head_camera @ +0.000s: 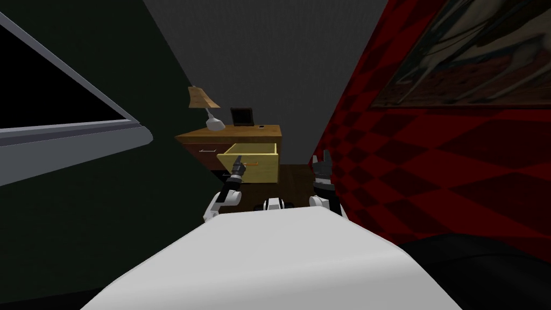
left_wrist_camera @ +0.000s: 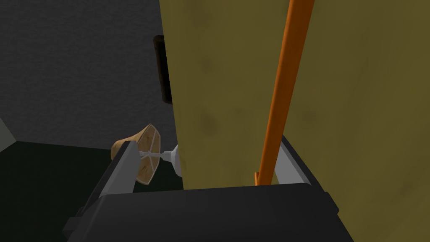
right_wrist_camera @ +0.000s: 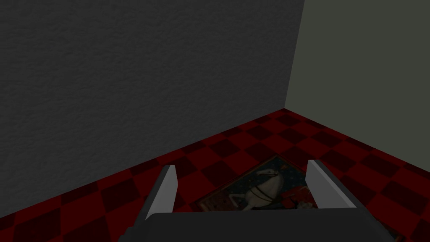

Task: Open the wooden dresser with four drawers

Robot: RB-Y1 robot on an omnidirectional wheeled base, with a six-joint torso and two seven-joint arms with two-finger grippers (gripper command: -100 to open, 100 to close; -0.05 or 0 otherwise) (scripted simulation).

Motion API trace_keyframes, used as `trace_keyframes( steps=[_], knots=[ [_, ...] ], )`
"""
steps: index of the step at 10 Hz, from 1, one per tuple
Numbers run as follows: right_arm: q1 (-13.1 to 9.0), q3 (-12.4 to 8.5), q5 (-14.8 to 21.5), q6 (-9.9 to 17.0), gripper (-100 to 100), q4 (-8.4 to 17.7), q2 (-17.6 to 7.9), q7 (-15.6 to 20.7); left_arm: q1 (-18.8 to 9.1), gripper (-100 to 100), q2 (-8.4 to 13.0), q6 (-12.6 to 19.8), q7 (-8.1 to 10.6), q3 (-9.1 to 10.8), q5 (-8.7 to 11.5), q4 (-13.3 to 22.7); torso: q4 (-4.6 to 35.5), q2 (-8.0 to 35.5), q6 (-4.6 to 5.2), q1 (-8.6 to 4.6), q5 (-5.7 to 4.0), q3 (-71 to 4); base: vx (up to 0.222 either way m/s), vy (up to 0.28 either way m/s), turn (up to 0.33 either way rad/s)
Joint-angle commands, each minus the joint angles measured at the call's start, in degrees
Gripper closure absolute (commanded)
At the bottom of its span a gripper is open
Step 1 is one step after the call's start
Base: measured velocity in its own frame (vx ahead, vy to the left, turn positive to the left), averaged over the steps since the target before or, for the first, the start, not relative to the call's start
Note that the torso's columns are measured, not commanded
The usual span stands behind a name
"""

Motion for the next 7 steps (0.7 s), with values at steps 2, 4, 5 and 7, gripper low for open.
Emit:
trace_keyframes(
  steps=[2,4,5,7],
  knots=[
    [0.0,0.0,0.0,0.0,0,0.0,0.0,0.0,0.8,-100,0.7,2.3,0.43,0.11,0.4,-2.6,0.2,0.1,-0.04,-0.05,-0.09,0.0,0.001,-0.005,0.002],
    [0.0,0.0,0.0,0.0,0,0.0,0.0,0.0,0.9,0,0.7,2.6,0.47,0.08,0.4,-2.7,0.1,0.0,0.03,-0.01,-0.03,0.0,0.0,0.0,0.0],
    [0.0,0.0,0.0,0.0,0,0.0,0.0,0.0,0.9,0,0.7,2.7,0.47,0.08,0.4,-2.6,0.0,-0.1,0.01,-0.01,-0.02,0.0,0.0,0.0,0.0],
    [0.0,0.0,0.0,0.0,0,0.0,0.0,0.0,0.9,0,0.7,2.7,0.47,0.08,0.4,-2.6,0.0,-0.1,0.0,-0.02,-0.01,0.0,0.0,0.0,0.0]
  ],
)
